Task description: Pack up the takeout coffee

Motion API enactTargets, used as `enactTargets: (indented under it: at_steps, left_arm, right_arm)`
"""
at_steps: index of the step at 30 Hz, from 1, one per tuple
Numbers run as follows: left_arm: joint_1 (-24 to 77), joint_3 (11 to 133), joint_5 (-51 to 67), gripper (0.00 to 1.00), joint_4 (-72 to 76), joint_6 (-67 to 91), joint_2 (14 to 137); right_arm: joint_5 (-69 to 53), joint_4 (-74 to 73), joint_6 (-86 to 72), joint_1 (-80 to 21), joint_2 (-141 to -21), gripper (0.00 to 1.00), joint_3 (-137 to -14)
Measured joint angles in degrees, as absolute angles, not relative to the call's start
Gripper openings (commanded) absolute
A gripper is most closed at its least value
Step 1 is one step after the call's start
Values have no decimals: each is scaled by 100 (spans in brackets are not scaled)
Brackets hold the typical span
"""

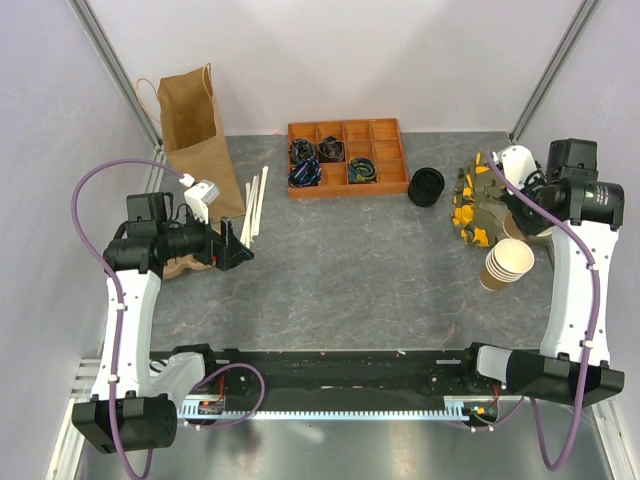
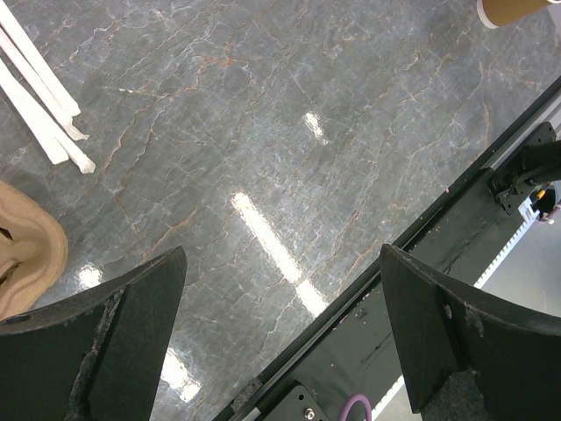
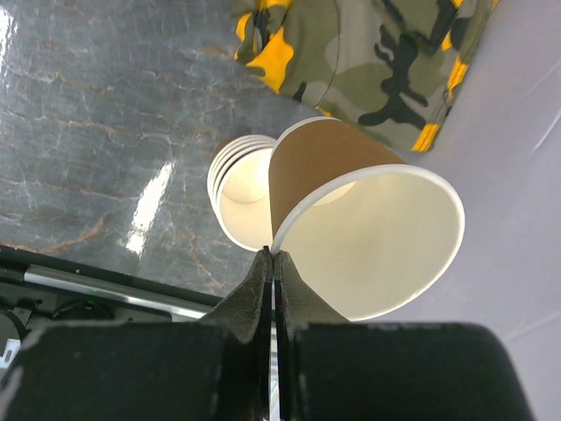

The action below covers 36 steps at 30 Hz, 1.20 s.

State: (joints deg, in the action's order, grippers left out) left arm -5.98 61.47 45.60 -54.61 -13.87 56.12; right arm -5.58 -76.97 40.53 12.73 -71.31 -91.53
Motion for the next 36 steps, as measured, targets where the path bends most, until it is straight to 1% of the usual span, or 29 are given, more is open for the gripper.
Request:
enactTargets:
  at_steps: [8, 14, 17, 23, 29, 33, 36]
  left_arm:
    - [-598, 6147, 4569, 99, -5461, -1387, 5610]
    - [-598, 6147, 4584, 100, -5459, -1385, 5610]
    - [-598, 6145, 4582, 100, -5457, -1385, 5601]
    - [-598, 6141, 4665, 100, -5349, -1310, 5599]
    - [-598, 6156, 4357, 100, -4974, -768, 5524]
    - [-598, 6020, 4263, 100, -4456, -456, 5140]
    - [-598, 5994, 4215, 100, -4331, -366, 4884]
  right_arm:
    - [-676, -7756, 3977, 1057, -7133, 0, -9485]
    - [-1079, -7782, 3680, 471, -7279, 0, -9902]
    - [-1208, -7782, 3428, -14, -7531, 0, -10064]
    - [-1144, -7719, 2945, -1380, -8169, 0, -10263]
    - [-895, -7579, 2801, -2324, -8350, 0, -10132]
    - [-692, -7422, 2797, -3048, -8639, 0, -10101]
    - [-598, -7227, 2801, -3581, -8980, 0, -10053]
